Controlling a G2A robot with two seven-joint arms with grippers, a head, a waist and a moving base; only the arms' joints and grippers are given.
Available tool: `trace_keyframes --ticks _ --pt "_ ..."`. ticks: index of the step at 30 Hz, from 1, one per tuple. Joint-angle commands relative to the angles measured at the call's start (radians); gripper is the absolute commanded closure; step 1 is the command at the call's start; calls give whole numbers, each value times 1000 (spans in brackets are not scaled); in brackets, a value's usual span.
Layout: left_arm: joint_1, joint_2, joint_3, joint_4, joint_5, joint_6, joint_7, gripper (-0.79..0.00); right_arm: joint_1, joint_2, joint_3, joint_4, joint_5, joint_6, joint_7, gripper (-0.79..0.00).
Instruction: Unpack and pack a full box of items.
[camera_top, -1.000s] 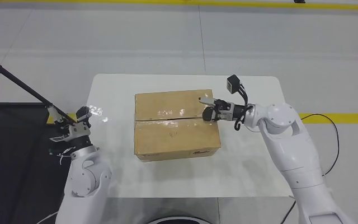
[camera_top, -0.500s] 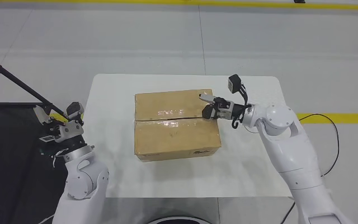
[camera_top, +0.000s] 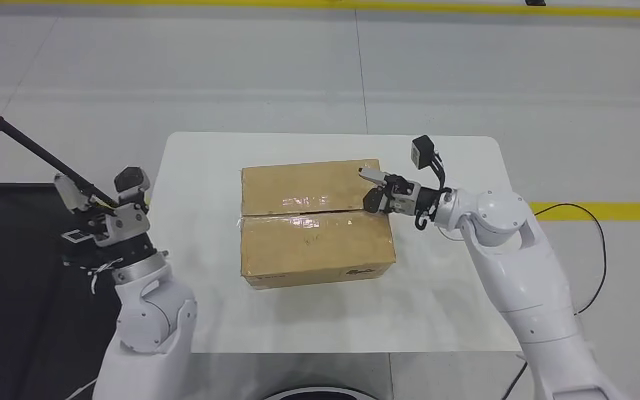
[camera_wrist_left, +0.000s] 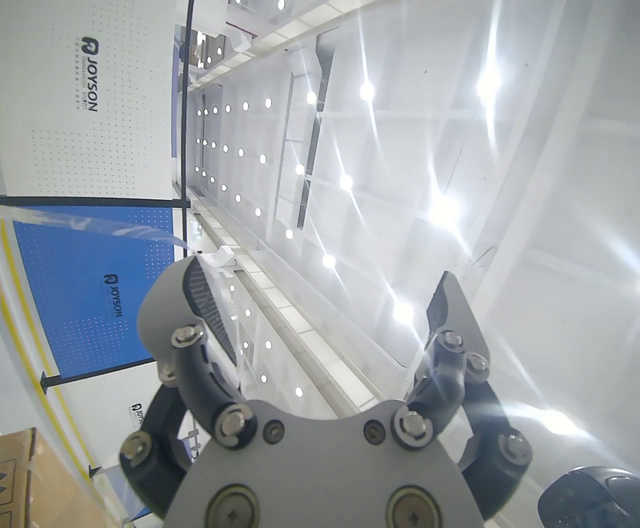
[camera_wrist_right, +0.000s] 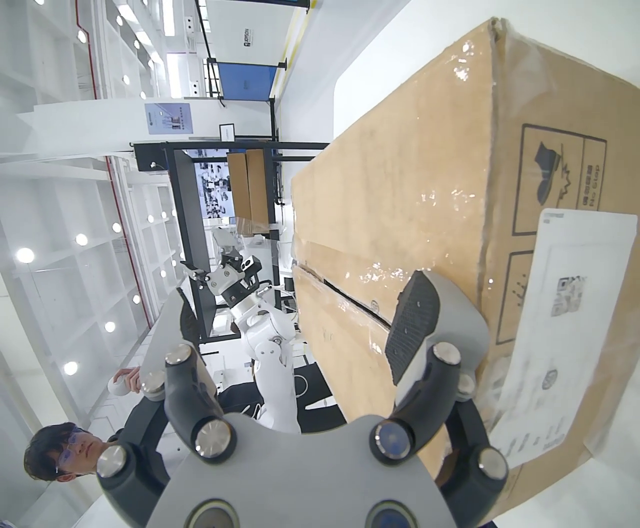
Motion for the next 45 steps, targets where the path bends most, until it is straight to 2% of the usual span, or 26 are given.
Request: trace_keyframes --ticks 1,6,14,23,35,45 --pt "-3 -2 7 -12 25 7 1 -785 -2 1 2 -4 1 -3 -1 -785" --pt "-7 -7 33 -54 88 33 -3 -785 -7 4 9 -23 2 -6 -1 -785" --pt "-15 -13 74 -124 179 130 -26 -785 -7 7 10 -45 -1 -9 8 -785" --pt "-54 -20 142 -158 257 242 -50 -785 -23 14 30 -69 2 -19 8 -785" --pt "-76 -35 303 -129 394 288 -56 -785 -104 40 115 -172 -18 5 7 -785" --pt "-109 -57 442 -71 429 295 -16 -785 -186 65 200 -266 -43 52 20 -785"
